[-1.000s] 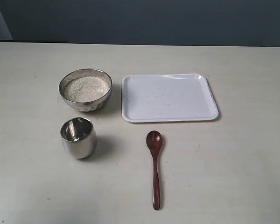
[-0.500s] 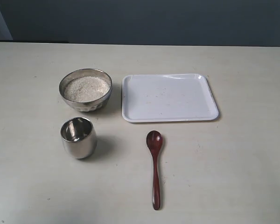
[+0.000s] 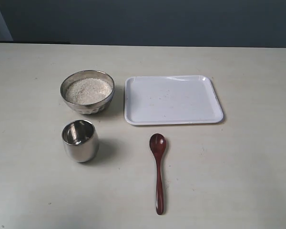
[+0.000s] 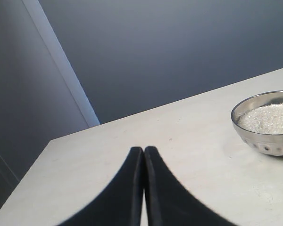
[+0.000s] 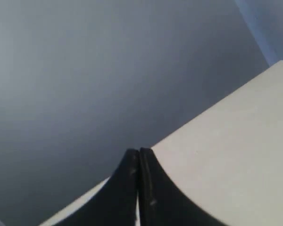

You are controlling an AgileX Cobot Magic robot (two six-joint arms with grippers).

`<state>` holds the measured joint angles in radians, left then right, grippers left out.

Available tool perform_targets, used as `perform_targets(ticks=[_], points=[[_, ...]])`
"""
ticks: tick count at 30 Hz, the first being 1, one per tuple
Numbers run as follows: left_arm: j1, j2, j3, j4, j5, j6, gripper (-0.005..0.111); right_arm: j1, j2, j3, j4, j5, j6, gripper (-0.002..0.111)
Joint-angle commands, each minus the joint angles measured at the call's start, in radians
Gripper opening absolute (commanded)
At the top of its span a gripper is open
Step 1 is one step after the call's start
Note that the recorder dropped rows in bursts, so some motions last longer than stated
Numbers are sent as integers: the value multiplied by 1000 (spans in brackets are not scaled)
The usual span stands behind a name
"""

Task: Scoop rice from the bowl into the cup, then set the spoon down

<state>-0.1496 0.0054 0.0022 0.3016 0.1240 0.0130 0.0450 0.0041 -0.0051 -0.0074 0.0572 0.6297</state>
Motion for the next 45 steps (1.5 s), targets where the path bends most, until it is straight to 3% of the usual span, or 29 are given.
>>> perform_targets(ticks=[1, 5, 13, 17, 26, 28, 30, 32, 33, 34, 36, 38, 41, 43, 45], points=[[-5, -5, -2, -5, -3, -5, 0, 3, -4, 5, 20, -133, 4, -1], [-5, -5, -2, -5, -3, -5, 0, 3, -4, 5, 17, -135, 2, -1], [-5, -5, -2, -5, -3, -5, 0, 3, -4, 5, 17, 105, 2, -1], [-5, -5, -2, -5, -3, -5, 0, 3, -4, 5, 14, -9, 0, -1], [-5, -5, -2, -5, -3, -5, 0, 3, -4, 5, 7, -30, 0, -1], [-5, -5, -2, -5, -3, -5, 0, 3, -4, 5, 52, -57, 4, -1], [-5, -5, -2, -5, -3, -5, 0, 10, -4, 5, 216, -117, 68, -1], [-5, -5, -2, -5, -3, -5, 0, 22, -4, -40, 118, -153, 4, -1], [-5, -5, -2, -5, -3, -5, 0, 32, 26, -162, -46, -57, -17, -1], [-5, -5, -2, -5, -3, -5, 0, 37, 60, -222, -103, -3, -17, -1], [-5, -5, -2, -5, -3, -5, 0, 52, 297, -531, -183, 218, -152, -1], [-5, -5, -2, -5, -3, -5, 0, 57, 544, -817, -137, 464, -313, -1], [-5, -5, -2, -5, -3, -5, 0, 59, 988, -1276, 75, 944, -644, -1], [-5, -5, -2, -5, -3, -5, 0, 99, 1237, -1471, 180, 1144, -721, -1], [-5, -5, -2, -5, -3, -5, 0, 175, 1407, -1527, 131, 1164, -704, -1]])
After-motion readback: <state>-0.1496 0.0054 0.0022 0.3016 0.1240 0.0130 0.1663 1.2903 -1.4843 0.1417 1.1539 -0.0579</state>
